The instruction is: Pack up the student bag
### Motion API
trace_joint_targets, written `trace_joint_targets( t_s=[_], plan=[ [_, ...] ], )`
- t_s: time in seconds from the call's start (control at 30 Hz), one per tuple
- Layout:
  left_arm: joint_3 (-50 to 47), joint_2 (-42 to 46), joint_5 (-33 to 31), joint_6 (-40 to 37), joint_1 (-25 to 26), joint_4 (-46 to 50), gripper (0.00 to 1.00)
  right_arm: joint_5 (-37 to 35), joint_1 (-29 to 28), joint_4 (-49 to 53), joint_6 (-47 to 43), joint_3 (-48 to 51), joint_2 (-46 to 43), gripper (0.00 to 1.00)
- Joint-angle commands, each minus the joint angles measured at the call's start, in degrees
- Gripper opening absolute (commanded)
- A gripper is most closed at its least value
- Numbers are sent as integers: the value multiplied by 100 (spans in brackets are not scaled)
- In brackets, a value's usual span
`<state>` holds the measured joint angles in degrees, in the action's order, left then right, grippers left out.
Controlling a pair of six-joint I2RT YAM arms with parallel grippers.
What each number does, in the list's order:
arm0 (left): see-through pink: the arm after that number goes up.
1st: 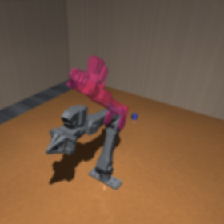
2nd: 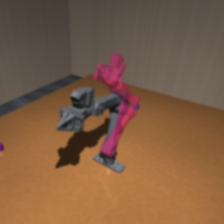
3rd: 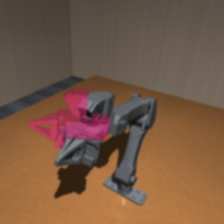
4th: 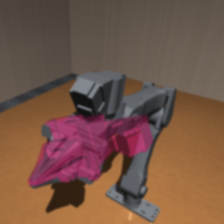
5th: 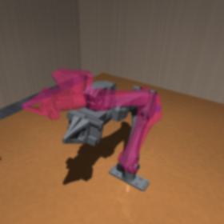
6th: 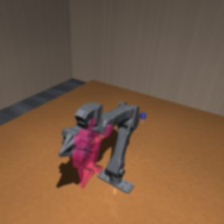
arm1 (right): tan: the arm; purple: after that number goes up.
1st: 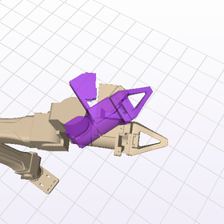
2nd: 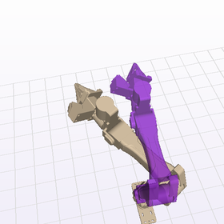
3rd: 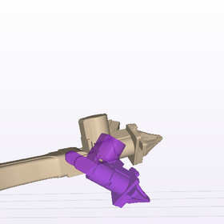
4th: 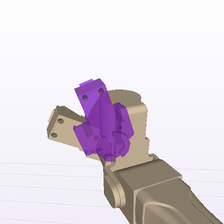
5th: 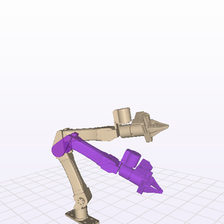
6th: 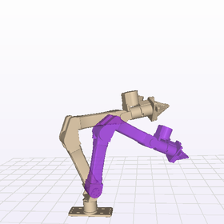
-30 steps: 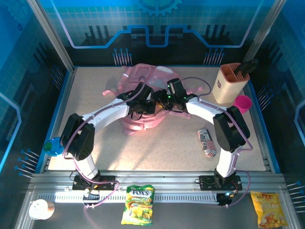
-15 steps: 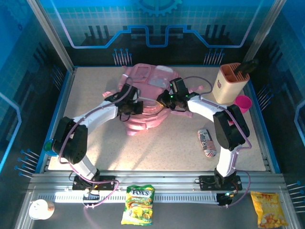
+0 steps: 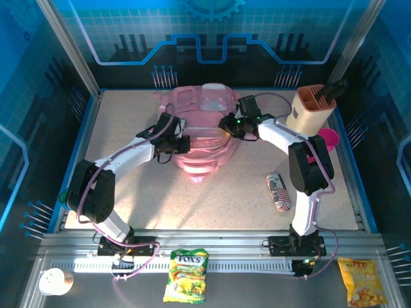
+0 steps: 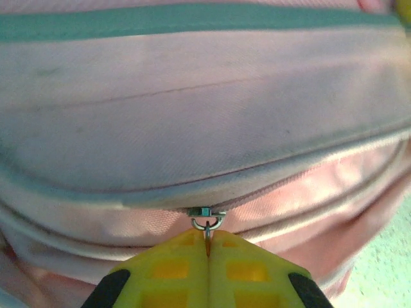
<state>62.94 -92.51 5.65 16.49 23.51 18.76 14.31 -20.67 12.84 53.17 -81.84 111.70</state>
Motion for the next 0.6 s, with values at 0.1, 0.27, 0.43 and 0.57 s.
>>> trace_joint_targets(
  t_s=[0.1,0.27,0.43,0.57],
  plan=[
    [593,-65,159,-137,679,333,0,-488,99,13,609,712,-942,52],
    [1047,-369,262,-314,894,573,0,-550,-100,-339,1412,1632,-1660,55],
    [1196,-505,240,-362,947,668,0,-404,-344,-469,1699,1656,-1621,55],
    [1168,-445,174,-400,953,679,0,-213,-420,-462,1728,1334,-1210,53]
  ],
)
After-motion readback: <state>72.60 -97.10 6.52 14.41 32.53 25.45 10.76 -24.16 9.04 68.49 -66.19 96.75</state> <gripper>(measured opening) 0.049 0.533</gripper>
